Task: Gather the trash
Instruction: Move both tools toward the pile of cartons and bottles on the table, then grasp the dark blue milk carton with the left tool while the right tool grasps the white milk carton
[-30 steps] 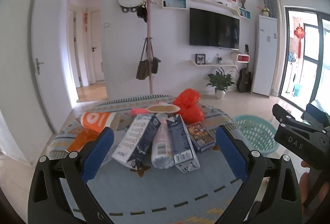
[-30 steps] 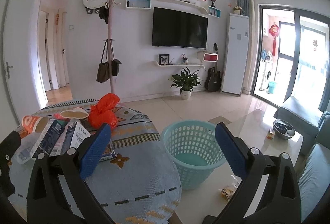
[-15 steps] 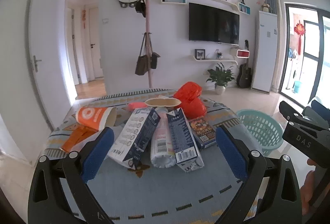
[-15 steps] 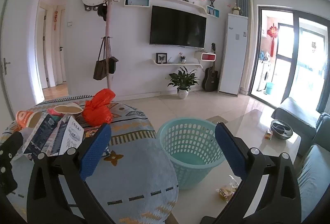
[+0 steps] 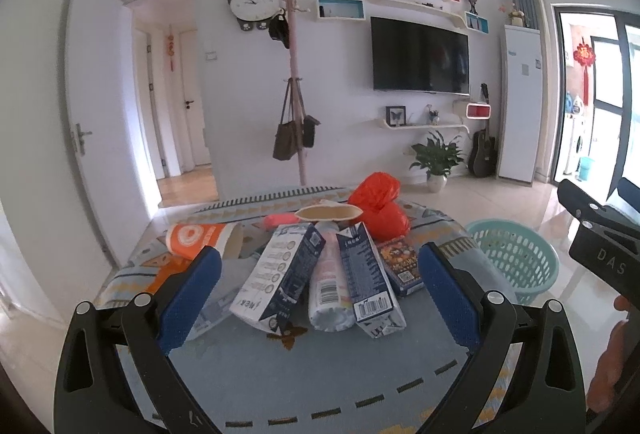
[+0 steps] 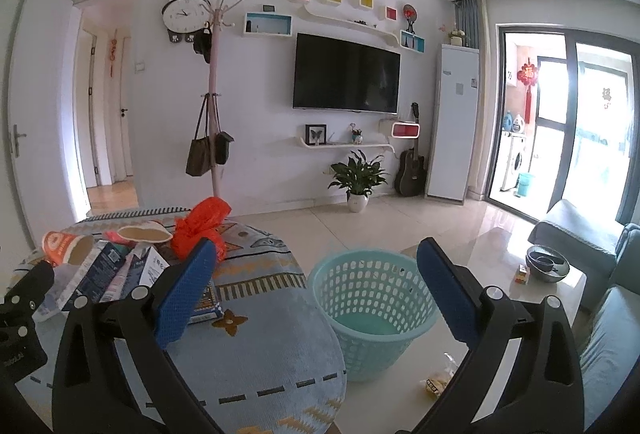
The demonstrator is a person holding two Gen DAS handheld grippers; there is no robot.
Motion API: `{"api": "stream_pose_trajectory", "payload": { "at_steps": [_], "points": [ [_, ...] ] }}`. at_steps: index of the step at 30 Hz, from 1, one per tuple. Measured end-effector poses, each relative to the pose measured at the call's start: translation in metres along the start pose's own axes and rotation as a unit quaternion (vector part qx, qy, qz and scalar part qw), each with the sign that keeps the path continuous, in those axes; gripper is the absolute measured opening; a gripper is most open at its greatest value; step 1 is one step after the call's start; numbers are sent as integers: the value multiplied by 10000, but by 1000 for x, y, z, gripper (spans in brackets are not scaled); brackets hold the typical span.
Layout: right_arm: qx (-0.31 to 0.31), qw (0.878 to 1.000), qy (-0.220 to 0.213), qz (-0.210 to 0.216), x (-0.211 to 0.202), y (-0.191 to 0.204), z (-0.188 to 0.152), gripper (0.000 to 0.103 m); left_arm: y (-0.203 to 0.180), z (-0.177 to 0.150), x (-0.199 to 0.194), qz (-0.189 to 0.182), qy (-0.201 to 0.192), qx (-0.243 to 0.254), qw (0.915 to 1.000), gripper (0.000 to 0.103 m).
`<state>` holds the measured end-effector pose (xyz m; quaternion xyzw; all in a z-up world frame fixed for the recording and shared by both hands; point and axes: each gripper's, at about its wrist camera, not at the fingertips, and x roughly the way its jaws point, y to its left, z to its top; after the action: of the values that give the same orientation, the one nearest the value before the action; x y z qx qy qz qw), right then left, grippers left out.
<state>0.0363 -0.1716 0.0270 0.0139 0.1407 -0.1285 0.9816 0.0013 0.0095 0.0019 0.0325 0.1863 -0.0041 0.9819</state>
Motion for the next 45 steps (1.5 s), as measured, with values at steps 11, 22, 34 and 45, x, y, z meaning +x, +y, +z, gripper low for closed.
{"api": "stream_pose_trajectory", "payload": {
  "at_steps": [11,22,34,45],
  "points": [
    [-15,9995,146,290,10,4,2,68,64,-11,-1,44,152,-438,9989,93],
    [-4,9894,657,1294,52,51,2,53,165,-12,44,-115,826,-744,9937,80],
    [-403,9660,1424,2118,73,121,-35,53,106,-23,146,-1632,1894,-293,9678,67],
    [-370,9587,1777,2188,90,128,-41,53,89,-14,181,-1746,2150,61,9609,65]
  ]
}}
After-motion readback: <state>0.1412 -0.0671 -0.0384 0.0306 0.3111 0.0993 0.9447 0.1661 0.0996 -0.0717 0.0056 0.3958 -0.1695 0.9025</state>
